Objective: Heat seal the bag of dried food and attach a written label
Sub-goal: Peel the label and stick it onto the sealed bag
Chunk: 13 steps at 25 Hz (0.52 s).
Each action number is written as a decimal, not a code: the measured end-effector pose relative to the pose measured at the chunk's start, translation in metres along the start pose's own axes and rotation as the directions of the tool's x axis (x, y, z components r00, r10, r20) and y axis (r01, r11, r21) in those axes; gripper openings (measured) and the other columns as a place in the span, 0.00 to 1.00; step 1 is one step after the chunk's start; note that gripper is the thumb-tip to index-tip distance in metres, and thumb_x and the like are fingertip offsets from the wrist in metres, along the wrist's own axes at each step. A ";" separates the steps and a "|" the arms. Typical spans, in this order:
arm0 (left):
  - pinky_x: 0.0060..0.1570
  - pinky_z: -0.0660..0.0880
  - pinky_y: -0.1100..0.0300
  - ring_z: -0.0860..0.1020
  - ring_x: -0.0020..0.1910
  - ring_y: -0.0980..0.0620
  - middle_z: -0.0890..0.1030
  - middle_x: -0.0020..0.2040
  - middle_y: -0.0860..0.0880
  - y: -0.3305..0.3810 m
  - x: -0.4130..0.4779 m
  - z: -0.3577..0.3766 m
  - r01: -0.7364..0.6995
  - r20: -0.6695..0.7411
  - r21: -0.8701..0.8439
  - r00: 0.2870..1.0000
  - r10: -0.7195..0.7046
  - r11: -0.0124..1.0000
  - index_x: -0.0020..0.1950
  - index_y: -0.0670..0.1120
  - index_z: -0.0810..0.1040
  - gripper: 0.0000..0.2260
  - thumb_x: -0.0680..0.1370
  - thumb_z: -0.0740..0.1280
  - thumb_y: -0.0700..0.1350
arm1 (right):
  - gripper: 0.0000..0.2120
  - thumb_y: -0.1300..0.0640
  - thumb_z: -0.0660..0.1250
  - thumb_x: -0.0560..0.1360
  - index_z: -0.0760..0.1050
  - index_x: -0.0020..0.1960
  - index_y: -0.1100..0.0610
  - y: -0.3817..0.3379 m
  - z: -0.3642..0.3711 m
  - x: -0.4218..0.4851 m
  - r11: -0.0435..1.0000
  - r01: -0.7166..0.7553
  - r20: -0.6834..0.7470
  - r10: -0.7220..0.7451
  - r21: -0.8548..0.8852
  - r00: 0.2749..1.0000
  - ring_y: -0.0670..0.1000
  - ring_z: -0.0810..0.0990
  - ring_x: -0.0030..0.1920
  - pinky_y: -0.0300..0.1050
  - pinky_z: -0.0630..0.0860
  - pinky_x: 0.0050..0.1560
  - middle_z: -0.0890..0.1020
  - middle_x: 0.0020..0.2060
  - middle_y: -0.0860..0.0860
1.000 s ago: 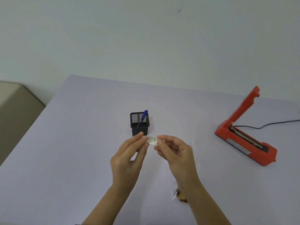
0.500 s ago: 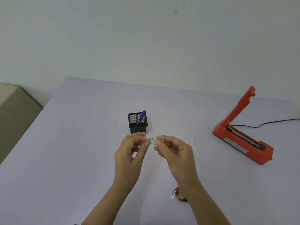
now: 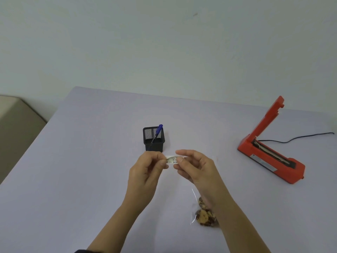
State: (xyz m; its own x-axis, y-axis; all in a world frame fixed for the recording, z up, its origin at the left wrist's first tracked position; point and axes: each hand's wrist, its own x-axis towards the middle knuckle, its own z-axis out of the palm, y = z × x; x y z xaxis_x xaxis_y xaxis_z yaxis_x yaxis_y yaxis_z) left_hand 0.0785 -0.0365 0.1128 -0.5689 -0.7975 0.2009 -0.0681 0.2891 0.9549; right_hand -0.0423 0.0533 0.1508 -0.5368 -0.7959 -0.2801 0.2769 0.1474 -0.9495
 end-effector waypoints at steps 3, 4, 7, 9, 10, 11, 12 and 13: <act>0.42 0.77 0.65 0.82 0.38 0.55 0.82 0.41 0.53 0.006 -0.001 0.003 0.149 0.051 -0.182 0.989 -0.142 0.972 0.45 0.50 0.77 0.03 0.76 0.64 0.43 | 0.08 0.62 0.66 0.75 0.80 0.48 0.51 0.000 -0.002 0.001 0.994 0.090 0.016 -0.089 -0.057 0.996 0.48 0.85 0.43 0.35 0.79 0.43 0.85 0.39 0.48; 0.42 0.77 0.67 0.82 0.38 0.55 0.82 0.41 0.52 0.007 -0.001 0.003 0.165 0.059 -0.211 0.986 -0.156 0.964 0.45 0.48 0.77 0.03 0.75 0.63 0.43 | 0.08 0.62 0.66 0.75 0.81 0.48 0.51 0.000 -0.003 0.001 0.993 0.095 0.027 -0.093 -0.065 0.995 0.48 0.85 0.43 0.35 0.80 0.44 0.86 0.40 0.47; 0.41 0.76 0.68 0.82 0.36 0.56 0.82 0.37 0.53 0.009 -0.001 0.000 0.178 0.083 -0.255 0.983 -0.162 0.950 0.45 0.45 0.77 0.04 0.75 0.63 0.40 | 0.08 0.61 0.66 0.74 0.81 0.47 0.50 -0.002 -0.008 0.001 0.995 0.066 0.074 -0.060 -0.078 0.995 0.48 0.85 0.43 0.35 0.79 0.44 0.86 0.41 0.48; 0.40 0.76 0.68 0.81 0.36 0.55 0.81 0.36 0.52 0.010 -0.001 -0.003 0.176 0.096 -0.286 0.983 -0.155 0.942 0.44 0.45 0.77 0.04 0.73 0.63 0.42 | 0.08 0.60 0.66 0.75 0.80 0.48 0.50 -0.003 -0.009 0.001 0.996 0.049 0.108 -0.040 -0.078 0.993 0.47 0.85 0.43 0.35 0.79 0.44 0.85 0.42 0.49; 0.40 0.76 0.67 0.81 0.35 0.55 0.81 0.35 0.52 0.010 0.000 -0.004 0.179 0.100 -0.296 0.983 -0.156 0.938 0.44 0.45 0.77 0.05 0.73 0.63 0.43 | 0.09 0.60 0.65 0.75 0.80 0.50 0.49 -0.003 -0.009 0.001 0.996 0.052 0.119 -0.043 -0.075 0.992 0.48 0.85 0.43 0.35 0.79 0.45 0.85 0.42 0.50; 0.40 0.76 0.67 0.81 0.35 0.55 0.82 0.35 0.52 0.011 0.000 -0.004 0.185 0.102 -0.301 0.982 -0.161 0.936 0.44 0.45 0.78 0.05 0.73 0.64 0.43 | 0.10 0.61 0.65 0.75 0.78 0.53 0.49 -0.002 -0.009 0.001 0.995 0.068 0.119 -0.059 -0.077 0.991 0.48 0.85 0.43 0.36 0.79 0.45 0.85 0.42 0.51; 0.40 0.76 0.67 0.81 0.35 0.54 0.82 0.36 0.51 0.011 0.001 -0.004 0.190 0.103 -0.302 0.981 -0.167 0.934 0.44 0.45 0.78 0.04 0.73 0.64 0.42 | 0.11 0.61 0.65 0.75 0.77 0.55 0.49 -0.001 -0.009 0.001 0.991 0.097 0.111 -0.087 -0.087 0.990 0.49 0.85 0.43 0.36 0.79 0.45 0.84 0.41 0.51; 0.39 0.76 0.67 0.81 0.35 0.54 0.82 0.36 0.51 0.011 0.001 -0.004 0.193 0.102 -0.296 0.980 -0.170 0.936 0.44 0.45 0.78 0.04 0.75 0.64 0.40 | 0.11 0.62 0.65 0.75 0.77 0.54 0.49 -0.001 -0.009 0.001 0.985 0.133 0.098 -0.123 -0.107 0.988 0.49 0.85 0.42 0.37 0.79 0.44 0.85 0.41 0.51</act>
State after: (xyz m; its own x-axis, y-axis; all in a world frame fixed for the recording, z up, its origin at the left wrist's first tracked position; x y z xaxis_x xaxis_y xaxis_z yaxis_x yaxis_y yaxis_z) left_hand 0.0803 -0.0364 0.1242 -0.6293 -0.7771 0.0126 0.0693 -0.0400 0.9968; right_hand -0.0498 0.0579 0.1499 -0.4863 -0.8615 -0.1460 0.1164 0.1017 -0.9880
